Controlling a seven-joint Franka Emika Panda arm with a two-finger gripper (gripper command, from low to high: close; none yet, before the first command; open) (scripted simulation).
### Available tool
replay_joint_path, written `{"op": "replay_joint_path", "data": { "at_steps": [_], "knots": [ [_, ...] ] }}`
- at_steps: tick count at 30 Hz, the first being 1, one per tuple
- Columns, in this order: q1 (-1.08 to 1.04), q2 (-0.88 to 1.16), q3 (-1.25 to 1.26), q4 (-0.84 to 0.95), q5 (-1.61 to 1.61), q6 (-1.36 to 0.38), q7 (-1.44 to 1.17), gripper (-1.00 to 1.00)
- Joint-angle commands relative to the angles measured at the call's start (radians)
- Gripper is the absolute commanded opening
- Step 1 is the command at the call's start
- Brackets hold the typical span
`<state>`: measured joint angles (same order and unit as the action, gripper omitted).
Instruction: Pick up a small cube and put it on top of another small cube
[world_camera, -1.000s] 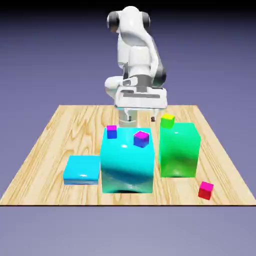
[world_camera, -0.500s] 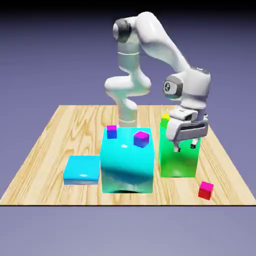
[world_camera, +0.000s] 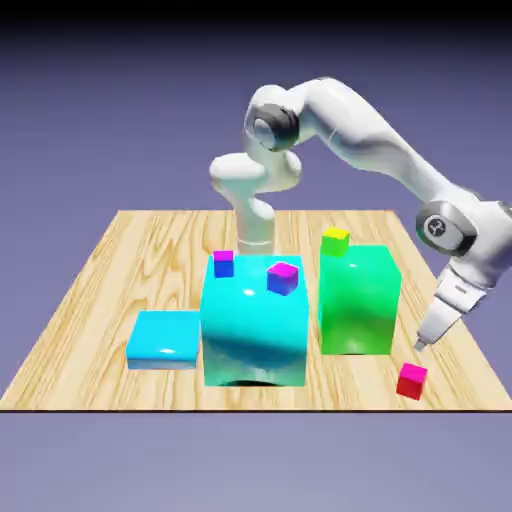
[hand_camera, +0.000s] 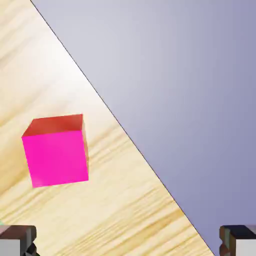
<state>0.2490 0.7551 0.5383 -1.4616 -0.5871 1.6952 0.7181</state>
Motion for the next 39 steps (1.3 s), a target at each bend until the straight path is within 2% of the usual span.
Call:
{"op": "replay_joint_path", "data": {
  "at_steps": [1, 12, 14, 20, 21, 28, 39],
  "knots": [
    [0.006, 0.036, 0.014, 0.036, -0.016, -0.036, -0.001, 0.00],
    [0.076, 0.427, 0.174, 0.435, -0.189, -0.433, -0.007, 0.00],
    [0.077, 0.429, 0.174, 0.437, -0.190, -0.434, -0.007, 0.00],
    [-0.013, 0.425, 0.166, 0.235, -0.213, -0.287, 0.052, 0.00],
    [-0.013, 0.425, 0.166, 0.235, -0.213, -0.287, 0.052, -1.00],
    [0.074, 0.413, 0.172, 0.424, -0.181, -0.434, -0.007, -1.00],
    [0.011, 0.015, 0.110, 0.093, 0.060, -0.431, -0.006, -1.00]
  ]
}}
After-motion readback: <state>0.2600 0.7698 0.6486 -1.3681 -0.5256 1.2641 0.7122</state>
